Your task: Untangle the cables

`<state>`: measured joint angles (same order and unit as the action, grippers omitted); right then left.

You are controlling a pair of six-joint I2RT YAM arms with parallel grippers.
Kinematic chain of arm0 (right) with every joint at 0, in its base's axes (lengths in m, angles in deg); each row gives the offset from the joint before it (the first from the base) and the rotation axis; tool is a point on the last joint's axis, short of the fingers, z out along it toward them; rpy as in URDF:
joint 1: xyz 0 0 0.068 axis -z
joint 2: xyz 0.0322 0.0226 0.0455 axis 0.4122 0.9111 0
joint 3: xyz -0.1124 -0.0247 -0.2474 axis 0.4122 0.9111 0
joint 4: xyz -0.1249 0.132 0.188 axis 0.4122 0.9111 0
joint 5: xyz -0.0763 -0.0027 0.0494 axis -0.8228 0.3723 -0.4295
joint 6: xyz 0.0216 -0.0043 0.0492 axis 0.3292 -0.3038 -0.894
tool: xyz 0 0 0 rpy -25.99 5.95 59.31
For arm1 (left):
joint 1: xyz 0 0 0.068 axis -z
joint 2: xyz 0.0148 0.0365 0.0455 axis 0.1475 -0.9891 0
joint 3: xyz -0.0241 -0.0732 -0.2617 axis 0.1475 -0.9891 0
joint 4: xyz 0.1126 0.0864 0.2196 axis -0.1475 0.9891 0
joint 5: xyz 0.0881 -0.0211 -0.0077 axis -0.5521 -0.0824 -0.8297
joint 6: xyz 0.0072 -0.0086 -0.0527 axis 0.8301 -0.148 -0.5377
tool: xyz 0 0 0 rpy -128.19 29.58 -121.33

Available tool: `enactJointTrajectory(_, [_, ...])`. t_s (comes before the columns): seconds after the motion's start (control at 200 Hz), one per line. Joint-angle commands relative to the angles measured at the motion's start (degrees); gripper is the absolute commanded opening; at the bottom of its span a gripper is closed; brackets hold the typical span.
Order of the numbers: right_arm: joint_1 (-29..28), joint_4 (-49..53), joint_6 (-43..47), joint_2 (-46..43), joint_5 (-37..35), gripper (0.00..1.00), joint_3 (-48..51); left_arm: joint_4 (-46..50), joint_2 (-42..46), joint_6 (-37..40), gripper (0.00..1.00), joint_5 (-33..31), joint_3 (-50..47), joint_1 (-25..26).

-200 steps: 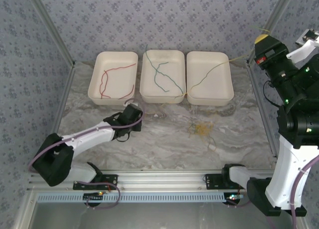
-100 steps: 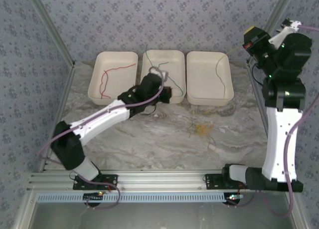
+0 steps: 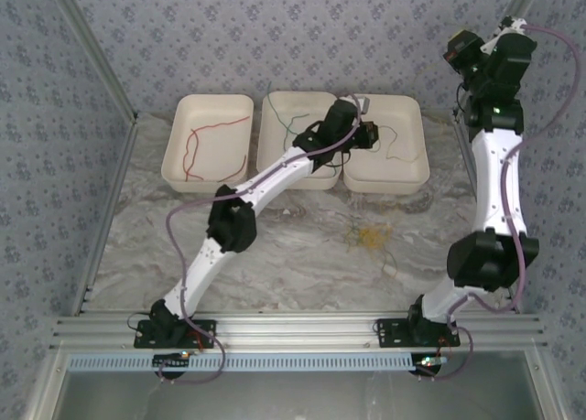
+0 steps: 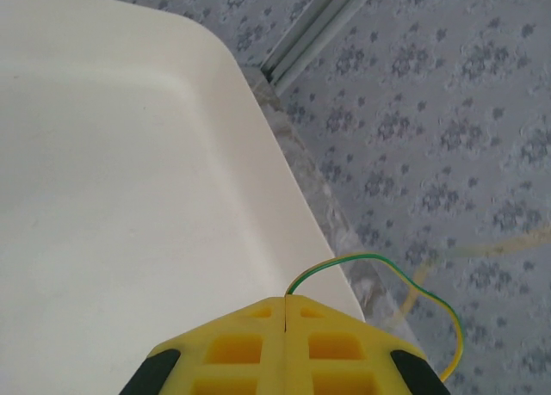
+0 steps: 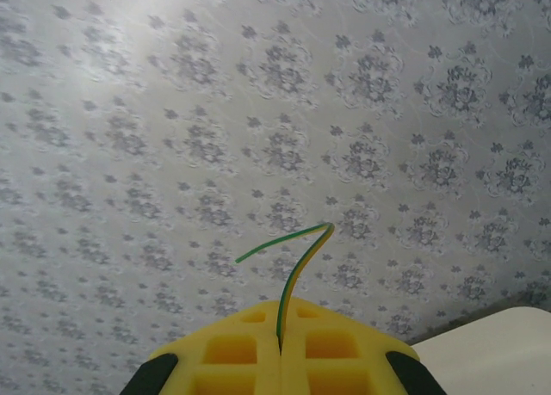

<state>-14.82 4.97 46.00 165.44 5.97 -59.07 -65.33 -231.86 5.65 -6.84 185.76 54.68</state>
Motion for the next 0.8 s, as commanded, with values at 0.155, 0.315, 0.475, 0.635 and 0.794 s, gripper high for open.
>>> enactJointTrajectory(0.155, [-0.65, -1.99, 2.83, 10.73, 2.34, 0.0, -1.0, 1.81, -15.66, -9.74, 0.01, 4.46, 17.4, -2.02])
enactJointTrajectory(0.315, [-1.87, 0.62, 4.3, 15.44, 0.66, 0.0, -0.4, 3.07, -14.24, -8.82, 0.33, 4.39, 14.94, -1.46])
enactJointTrajectory(0.475, [-3.19, 7.11, 7.52, 19.0, -2.78, 0.0, -3.53, 9.01, -10.54, -7.15, 0.43, 1.23, 14.46, -0.08])
enactJointTrajectory(0.635, [-3.65, 14.42, 8.46, 23.3, -4.58, 0.0, -7.65, 14.63, -6.35, -5.35, 0.43, -1.85, 14.1, 1.92])
enactJointTrajectory(0.794, [-3.98, 20.47, 9.45, 27.86, -5.5, 0.01, -12.18, 22.9, -0.42, -4.01, 0.44, -7.81, 13.86, 3.64])
